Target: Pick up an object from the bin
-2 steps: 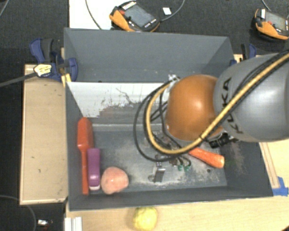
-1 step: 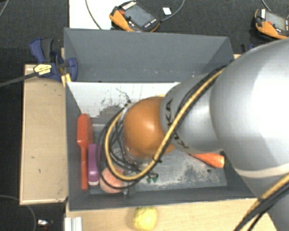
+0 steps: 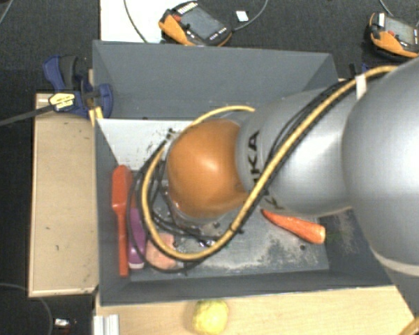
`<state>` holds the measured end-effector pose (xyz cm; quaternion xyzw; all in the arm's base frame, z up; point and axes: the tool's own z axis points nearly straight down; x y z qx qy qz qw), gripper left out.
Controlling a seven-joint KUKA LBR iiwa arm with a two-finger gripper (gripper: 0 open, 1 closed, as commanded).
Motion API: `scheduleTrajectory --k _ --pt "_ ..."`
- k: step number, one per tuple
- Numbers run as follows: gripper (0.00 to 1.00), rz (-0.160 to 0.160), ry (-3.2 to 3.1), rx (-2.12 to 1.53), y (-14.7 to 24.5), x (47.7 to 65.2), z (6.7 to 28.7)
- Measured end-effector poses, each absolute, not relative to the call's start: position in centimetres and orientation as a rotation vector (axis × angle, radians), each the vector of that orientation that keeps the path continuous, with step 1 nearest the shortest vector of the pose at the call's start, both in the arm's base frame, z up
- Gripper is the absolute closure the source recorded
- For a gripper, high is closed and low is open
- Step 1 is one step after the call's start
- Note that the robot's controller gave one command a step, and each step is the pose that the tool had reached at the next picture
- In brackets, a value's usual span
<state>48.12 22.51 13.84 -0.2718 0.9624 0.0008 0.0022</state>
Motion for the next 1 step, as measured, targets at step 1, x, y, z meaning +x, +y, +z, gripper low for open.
scheduleTrajectory --k 1 --pt "0.00 -0.002 3.144 -0.117 23.76 48.06 10.00"
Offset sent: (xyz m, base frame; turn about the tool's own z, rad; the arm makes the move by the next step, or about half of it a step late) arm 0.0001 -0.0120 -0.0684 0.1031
